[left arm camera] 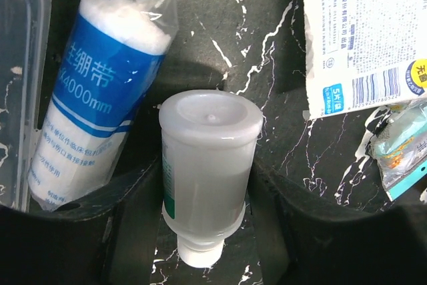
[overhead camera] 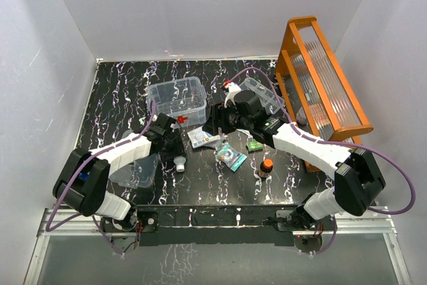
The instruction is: Organize the medicine kit
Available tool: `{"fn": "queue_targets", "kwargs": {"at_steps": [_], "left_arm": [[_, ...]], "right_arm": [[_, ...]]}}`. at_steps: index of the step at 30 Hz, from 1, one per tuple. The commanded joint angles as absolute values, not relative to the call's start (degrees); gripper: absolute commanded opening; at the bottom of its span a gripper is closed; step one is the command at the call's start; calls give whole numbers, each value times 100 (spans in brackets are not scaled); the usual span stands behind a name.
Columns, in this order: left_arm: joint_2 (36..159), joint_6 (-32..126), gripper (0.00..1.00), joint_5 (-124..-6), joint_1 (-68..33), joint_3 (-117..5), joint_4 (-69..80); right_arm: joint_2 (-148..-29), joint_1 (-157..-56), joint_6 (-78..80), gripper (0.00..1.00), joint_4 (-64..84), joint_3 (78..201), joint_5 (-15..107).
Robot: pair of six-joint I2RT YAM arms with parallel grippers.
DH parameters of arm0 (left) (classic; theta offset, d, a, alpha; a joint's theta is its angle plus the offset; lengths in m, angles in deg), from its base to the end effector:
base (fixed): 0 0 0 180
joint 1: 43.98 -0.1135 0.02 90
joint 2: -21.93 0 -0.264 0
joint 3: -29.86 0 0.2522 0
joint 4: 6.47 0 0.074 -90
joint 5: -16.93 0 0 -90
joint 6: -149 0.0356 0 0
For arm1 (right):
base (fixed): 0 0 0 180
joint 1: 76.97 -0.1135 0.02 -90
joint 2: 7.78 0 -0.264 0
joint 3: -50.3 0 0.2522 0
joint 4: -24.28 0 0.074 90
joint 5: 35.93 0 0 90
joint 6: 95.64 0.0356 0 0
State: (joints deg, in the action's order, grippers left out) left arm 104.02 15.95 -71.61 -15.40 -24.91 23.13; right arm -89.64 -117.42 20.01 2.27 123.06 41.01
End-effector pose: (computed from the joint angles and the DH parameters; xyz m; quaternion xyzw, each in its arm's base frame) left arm 0.2345 -0.1288 0.1674 -0.1171 0.9514 -0.1765 0.2237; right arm 0.2419 0.2168 0.2788 -0.1669 0.8508 0.3494 0.3554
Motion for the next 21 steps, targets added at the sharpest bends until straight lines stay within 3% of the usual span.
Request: {"fn": "queue_targets", "kwargs": {"at_steps": [1, 11, 17, 21], "left_arm": [[10393, 1924, 45, -7390, -1446, -2653, 2390], [9528, 3775, 36, -6370, -1438, -2897, 1971], [9122, 4505, 36, -5759, -1436, -3702, 1540], [9090, 5378, 36, -5389, -1438, -4026, 1598]], "right_arm": [[-8879, -11753, 2025, 60, 647, 12227, 4370], [-8611, -11718, 1855, 63, 577, 12271, 4144], [-8612, -11679, 3066, 69, 251, 12940, 3568], [-8655, -11676, 3322, 70, 102, 13237, 3882]]}}
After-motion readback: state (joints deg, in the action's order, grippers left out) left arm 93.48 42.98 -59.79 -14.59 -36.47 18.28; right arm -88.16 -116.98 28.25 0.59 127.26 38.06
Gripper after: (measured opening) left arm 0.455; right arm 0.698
